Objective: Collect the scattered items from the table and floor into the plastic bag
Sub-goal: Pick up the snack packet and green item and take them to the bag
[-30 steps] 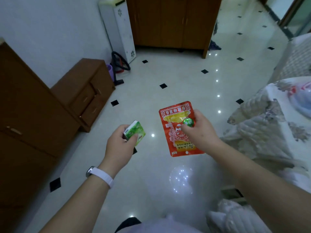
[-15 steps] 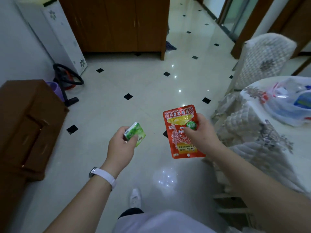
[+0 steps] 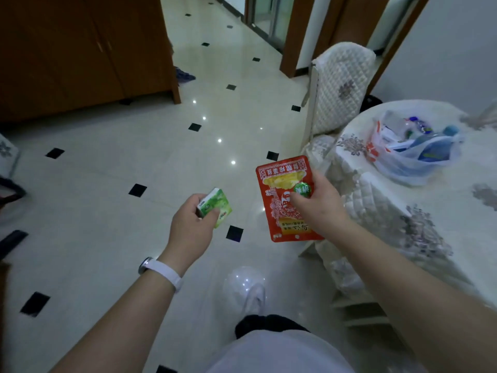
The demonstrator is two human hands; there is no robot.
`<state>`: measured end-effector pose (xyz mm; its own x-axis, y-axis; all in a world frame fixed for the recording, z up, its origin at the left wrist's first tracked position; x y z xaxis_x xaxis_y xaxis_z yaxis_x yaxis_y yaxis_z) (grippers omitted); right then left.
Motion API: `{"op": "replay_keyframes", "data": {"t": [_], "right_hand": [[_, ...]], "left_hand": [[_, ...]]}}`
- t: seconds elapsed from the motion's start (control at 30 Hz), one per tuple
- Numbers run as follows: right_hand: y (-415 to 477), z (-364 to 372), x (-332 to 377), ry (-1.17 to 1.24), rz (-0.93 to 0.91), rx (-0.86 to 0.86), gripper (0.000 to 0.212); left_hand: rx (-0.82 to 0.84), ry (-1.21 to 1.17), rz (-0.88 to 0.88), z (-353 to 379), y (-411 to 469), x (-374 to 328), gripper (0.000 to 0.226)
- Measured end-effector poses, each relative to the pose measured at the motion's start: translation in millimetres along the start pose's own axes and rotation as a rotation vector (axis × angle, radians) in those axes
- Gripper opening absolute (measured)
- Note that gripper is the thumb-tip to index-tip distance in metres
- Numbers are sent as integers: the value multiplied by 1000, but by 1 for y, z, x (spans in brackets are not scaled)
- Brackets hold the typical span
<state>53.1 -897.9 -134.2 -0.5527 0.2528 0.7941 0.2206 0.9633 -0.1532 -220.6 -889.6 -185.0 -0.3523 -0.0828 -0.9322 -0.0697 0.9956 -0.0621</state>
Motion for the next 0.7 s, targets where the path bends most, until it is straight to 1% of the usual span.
{"op": "replay_keyframes", "data": {"t": [0.17,0.33,0.53,0.7], "right_hand": [[81,-6,-22,85,63,-35,34],[177,-11,-28,180,114,-42,37],[268,-62,-15,189,92,-120,29],[300,-108,-33,174,166,-238,30]], "left_hand": [[92,37,-22,40,83,-1,19],[133,113,3,68,170,-34,21],[170,160,93,116,272,-93,24],[300,131,138,175,325,-122,23]]}}
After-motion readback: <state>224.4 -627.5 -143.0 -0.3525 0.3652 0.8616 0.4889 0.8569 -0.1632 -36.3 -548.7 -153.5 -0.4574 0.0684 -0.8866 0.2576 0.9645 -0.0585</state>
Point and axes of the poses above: each hand's wrist, its own y-axis towards the middle knuckle, its own z-axis out of the palm, x = y × z, the point moved 9 cm from there along y, towards the middle knuckle, and after that the axes turned 1 degree about x, right-handed, at the moved point
